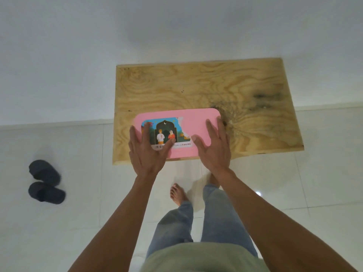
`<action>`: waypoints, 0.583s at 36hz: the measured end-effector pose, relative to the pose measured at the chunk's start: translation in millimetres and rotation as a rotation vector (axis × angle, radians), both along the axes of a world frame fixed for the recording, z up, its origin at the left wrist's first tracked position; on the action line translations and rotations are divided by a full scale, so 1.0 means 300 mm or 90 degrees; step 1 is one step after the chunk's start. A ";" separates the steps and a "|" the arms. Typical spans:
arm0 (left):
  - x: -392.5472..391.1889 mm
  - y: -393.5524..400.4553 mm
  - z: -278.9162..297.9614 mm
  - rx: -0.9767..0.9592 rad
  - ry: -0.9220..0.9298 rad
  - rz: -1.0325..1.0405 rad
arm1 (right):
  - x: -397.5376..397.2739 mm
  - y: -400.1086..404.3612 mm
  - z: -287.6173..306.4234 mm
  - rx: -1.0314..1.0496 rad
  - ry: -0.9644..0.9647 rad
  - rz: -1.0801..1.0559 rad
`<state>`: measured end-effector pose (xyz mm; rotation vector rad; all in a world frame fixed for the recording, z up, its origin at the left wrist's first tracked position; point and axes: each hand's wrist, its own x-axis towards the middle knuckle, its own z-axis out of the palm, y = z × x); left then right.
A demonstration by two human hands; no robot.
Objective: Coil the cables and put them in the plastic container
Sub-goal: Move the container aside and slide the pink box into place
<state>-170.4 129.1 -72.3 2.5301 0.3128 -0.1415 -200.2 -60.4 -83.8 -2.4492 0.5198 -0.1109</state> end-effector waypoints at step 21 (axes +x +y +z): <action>0.346 -0.049 0.067 -0.002 -0.043 -0.008 | 0.322 -0.061 0.044 0.034 -0.018 -0.017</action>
